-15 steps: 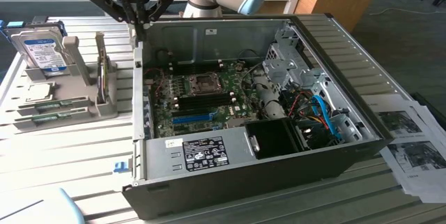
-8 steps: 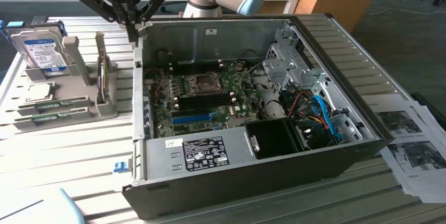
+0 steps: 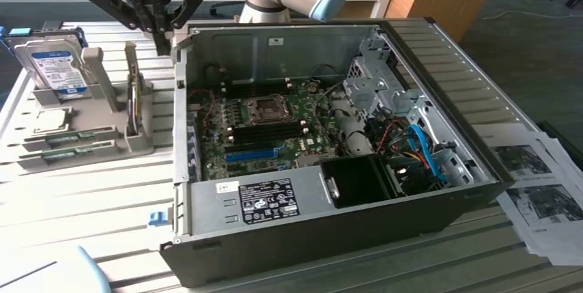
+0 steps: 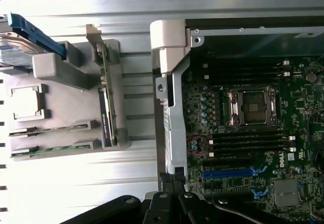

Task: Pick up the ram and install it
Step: 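Reach for the ram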

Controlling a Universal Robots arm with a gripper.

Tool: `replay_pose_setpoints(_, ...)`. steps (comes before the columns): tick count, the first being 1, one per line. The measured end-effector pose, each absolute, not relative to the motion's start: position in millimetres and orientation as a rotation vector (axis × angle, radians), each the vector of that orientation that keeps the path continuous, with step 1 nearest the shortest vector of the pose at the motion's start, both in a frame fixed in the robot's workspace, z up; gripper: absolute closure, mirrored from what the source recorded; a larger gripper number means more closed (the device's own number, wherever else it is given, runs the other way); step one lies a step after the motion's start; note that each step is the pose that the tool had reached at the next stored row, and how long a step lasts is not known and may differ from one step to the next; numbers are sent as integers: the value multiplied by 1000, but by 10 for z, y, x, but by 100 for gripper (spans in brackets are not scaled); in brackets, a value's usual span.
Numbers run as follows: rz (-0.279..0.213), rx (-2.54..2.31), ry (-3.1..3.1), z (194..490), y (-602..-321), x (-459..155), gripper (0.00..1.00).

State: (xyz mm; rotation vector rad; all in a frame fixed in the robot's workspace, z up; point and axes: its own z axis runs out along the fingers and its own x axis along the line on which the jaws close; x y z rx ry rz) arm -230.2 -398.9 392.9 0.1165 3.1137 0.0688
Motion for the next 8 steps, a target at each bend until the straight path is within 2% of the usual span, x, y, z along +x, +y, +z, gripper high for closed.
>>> replay_pose_setpoints(8, 69, 117, 3114, 3928, -3989, -2455, 91)
